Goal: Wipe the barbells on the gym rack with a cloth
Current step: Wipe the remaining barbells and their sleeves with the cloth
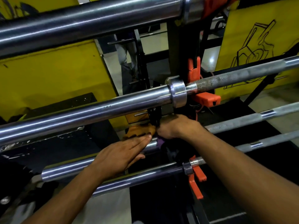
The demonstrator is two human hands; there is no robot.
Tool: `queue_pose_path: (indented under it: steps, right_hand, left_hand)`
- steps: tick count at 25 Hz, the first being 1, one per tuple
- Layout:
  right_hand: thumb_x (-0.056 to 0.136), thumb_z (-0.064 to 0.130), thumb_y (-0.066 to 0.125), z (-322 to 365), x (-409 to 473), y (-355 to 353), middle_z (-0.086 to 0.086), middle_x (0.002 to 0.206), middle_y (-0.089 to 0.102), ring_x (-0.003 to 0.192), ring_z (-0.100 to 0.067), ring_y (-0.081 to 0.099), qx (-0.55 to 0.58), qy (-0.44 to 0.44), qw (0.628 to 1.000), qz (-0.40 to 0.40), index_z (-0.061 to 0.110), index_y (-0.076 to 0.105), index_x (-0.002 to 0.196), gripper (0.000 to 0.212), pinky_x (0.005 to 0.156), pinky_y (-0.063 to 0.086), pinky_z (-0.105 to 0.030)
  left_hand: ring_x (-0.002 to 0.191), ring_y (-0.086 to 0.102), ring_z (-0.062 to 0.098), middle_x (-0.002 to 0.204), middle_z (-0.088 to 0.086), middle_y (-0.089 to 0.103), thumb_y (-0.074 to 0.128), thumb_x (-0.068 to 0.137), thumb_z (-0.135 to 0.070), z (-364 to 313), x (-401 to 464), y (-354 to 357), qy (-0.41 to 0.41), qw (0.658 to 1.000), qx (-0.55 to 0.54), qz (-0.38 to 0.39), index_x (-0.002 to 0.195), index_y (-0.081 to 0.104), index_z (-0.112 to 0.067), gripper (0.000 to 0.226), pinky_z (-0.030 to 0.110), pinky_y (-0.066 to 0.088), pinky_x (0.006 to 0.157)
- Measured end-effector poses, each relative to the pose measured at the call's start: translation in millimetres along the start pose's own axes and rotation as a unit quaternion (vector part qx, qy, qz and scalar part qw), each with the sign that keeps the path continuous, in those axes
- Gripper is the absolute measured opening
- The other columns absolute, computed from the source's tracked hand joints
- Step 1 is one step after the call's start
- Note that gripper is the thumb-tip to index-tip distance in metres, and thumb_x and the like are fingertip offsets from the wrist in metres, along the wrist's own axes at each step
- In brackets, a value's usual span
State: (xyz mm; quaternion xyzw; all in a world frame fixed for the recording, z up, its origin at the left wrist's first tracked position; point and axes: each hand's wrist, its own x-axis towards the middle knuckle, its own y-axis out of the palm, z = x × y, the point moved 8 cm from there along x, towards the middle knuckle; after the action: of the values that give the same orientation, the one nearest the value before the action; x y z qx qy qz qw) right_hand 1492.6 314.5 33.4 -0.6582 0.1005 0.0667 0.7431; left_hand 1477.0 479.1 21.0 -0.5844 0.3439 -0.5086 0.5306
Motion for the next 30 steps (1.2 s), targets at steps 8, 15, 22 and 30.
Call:
queue_pose_path:
  steps: [8, 15, 22, 30]
  right_hand:
    - [0.081, 0.008, 0.069, -13.3, -122.3, 49.7, -0.009, 0.142, 0.041, 0.121, -0.03, 0.049, 0.163, 0.045, 0.925, -0.341, 0.02, 0.047, 0.141, 0.065, 0.098, 0.049, -0.044]
    - [0.092, 0.007, 0.066, -34.4, -171.0, 124.7, 0.01, 0.129, 0.061, 0.11, 0.006, 0.06, 0.592, 0.148, 0.728, -0.312, 0.042, 0.056, 0.122, 0.048, 0.088, 0.045, -0.006]
    - [0.101, 0.032, 0.05, 7.9, -108.8, 156.8, 0.0, 0.11, 0.076, 0.094, -0.016, 0.074, 0.917, 0.189, 0.242, -0.254, 0.027, 0.066, 0.121, 0.025, 0.071, 0.06, -0.028]
    - [0.093, 0.049, 0.044, 3.0, -68.9, 152.6, 0.001, 0.065, 0.069, 0.067, -0.022, 0.066, 0.907, 0.277, 0.144, -0.282, 0.021, 0.068, 0.076, 0.041, 0.064, 0.054, -0.032]
  left_hand:
    - [0.13, 0.053, 0.013, 0.158, -0.004, 0.039, 0.032, 0.105, -0.05, 4.0, -0.5, 2.3, 0.003, 1.0, -0.022, 0.002, 0.158, 0.028, -0.021, 0.06, 0.029, 0.056, 0.093]
    - [0.133, 0.049, 0.014, 0.16, -0.003, 0.035, 0.031, 0.105, -0.049, 2.3, 1.5, 1.0, 0.002, 0.999, -0.043, 0.018, 0.159, 0.023, -0.021, 0.061, 0.031, 0.057, 0.092]
    - [0.139, 0.043, 0.015, 0.164, -0.001, 0.026, 0.03, 0.104, -0.05, 6.1, 2.8, 9.4, 0.019, 0.996, -0.041, 0.078, 0.161, 0.008, -0.025, 0.066, 0.03, 0.052, 0.099]
    - [0.14, 0.041, 0.014, 0.165, -0.003, 0.025, 0.025, 0.102, -0.054, 8.0, 4.5, 12.6, 0.002, 0.993, -0.06, 0.099, 0.16, 0.009, -0.028, 0.065, 0.03, 0.047, 0.105]
